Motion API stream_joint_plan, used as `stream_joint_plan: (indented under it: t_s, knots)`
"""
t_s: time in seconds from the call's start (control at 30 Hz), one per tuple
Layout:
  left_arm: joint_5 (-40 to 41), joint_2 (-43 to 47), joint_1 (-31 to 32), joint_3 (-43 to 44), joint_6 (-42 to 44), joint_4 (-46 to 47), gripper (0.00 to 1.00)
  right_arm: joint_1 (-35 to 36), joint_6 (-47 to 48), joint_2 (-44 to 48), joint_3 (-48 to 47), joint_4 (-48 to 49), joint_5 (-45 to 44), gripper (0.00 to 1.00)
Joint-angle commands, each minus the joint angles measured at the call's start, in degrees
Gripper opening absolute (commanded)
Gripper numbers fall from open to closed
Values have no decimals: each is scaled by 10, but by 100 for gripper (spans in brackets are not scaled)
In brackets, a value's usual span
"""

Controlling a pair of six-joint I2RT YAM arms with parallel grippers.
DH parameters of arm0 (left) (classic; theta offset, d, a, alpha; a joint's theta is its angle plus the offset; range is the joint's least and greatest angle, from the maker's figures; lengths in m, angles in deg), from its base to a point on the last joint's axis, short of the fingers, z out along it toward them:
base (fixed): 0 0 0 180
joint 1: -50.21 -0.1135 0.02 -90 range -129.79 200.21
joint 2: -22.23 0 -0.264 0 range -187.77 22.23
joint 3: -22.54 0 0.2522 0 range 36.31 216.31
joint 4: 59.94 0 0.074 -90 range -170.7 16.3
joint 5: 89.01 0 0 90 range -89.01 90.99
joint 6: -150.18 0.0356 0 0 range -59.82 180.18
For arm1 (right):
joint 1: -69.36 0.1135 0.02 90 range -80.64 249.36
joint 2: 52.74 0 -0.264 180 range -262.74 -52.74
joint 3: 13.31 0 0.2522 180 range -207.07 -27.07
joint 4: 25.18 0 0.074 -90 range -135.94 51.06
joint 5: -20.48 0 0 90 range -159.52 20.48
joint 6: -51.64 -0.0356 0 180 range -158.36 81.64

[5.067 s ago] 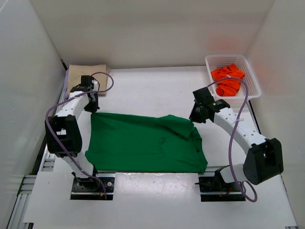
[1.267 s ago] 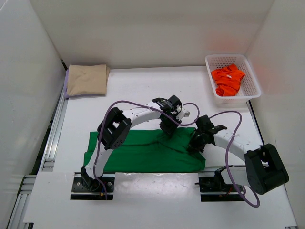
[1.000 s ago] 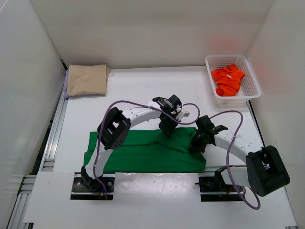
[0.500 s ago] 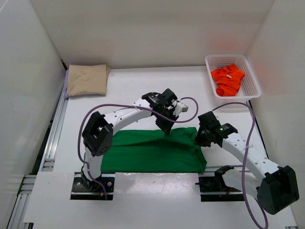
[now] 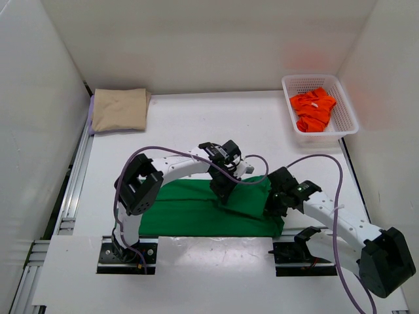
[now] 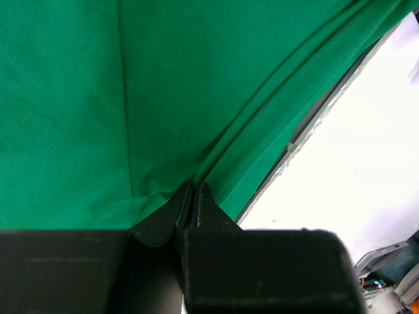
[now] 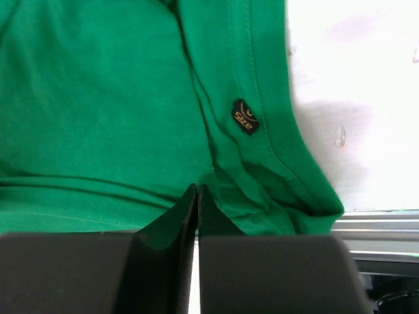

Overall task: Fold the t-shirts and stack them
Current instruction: Fold the other side of the tshirt into a rectangle

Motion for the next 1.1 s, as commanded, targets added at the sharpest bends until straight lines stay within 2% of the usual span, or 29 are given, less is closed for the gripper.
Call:
stream_joint_plan:
  t_s: [0.0, 0.07, 0.2, 0.3, 0.43, 0.5, 0.6, 0.67, 0.8, 0.83, 0.93, 1.07]
  knots:
    - [-20, 5, 1, -13, 5, -3, 11, 1, -1, -1, 15, -11, 0, 9]
    - [-35, -1, 1, -13, 5, -3, 13, 1, 5, -1, 22, -5, 6, 14]
    - [-59, -12, 1, -24, 5, -9, 31, 1, 10, 9, 22, -5, 17, 18]
    - [-69, -12, 1, -24, 5, -21, 34, 1, 10, 51, 22, 0, 8, 19]
    - [-96, -12, 1, -24, 5, -60, 41, 1, 15, 112, 22, 45, 1, 17]
    - [-103, -6, 1, -24, 5, -67, 45, 1, 27, 112, 22, 95, 9, 15]
    - [-103, -1, 1, -24, 5, -99, 47, 1, 41, 58, 17, 149, 40, 9]
    - [-109, 6, 1, -24, 5, -120, 50, 1, 41, 30, 6, 180, 40, 0]
    - [-115, 28, -12, -19, 5, -151, 54, 6, 71, -59, -9, 252, 76, 0]
    - [-127, 37, -22, -19, 5, -158, 54, 6, 89, -76, -16, 260, 104, 0]
    - [-169, 52, -71, -26, 5, -167, 54, 31, 114, -137, -43, 260, 116, 0]
    - [-186, 80, -156, -51, 5, -182, 54, 58, 146, -152, -43, 260, 150, 0]
